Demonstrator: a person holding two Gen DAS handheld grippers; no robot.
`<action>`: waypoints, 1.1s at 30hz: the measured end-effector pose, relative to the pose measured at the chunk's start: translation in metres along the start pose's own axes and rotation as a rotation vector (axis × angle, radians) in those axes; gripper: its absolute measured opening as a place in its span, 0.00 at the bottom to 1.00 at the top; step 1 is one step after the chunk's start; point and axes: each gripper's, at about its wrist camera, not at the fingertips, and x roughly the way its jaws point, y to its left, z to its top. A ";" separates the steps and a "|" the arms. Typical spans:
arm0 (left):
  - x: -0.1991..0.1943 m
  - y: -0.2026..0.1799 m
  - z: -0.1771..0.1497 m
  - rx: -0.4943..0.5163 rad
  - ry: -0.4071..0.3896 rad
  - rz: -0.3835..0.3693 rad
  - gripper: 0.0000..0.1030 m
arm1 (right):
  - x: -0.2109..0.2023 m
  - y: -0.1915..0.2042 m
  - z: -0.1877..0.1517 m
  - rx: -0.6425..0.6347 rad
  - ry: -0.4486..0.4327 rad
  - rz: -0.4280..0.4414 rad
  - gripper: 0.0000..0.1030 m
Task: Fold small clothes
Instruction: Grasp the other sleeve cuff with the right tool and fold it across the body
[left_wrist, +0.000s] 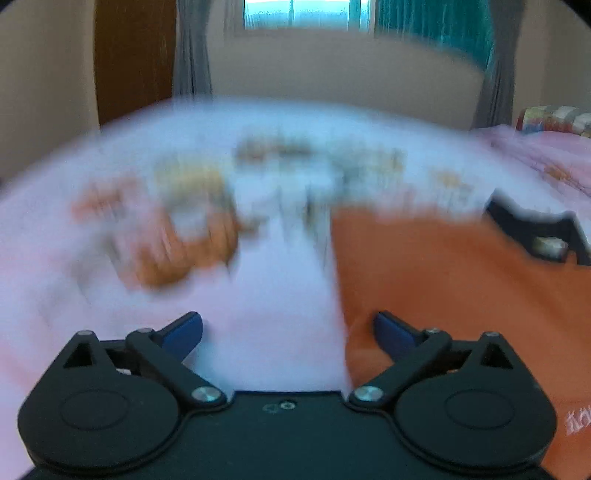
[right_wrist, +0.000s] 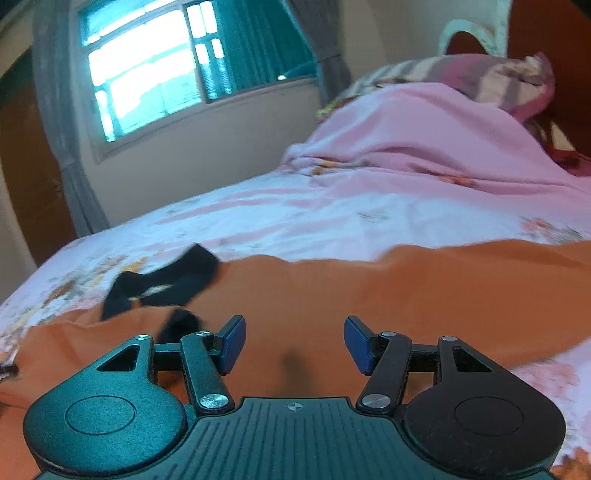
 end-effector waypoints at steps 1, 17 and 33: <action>-0.004 0.002 0.001 -0.030 -0.021 -0.003 0.95 | -0.003 -0.006 0.000 0.012 0.009 -0.006 0.57; -0.090 0.018 -0.071 0.085 -0.027 -0.005 0.99 | -0.107 -0.223 0.001 0.391 -0.153 -0.267 0.79; -0.098 0.034 -0.088 0.009 -0.050 -0.041 0.99 | -0.052 -0.376 0.030 0.659 -0.097 -0.253 0.21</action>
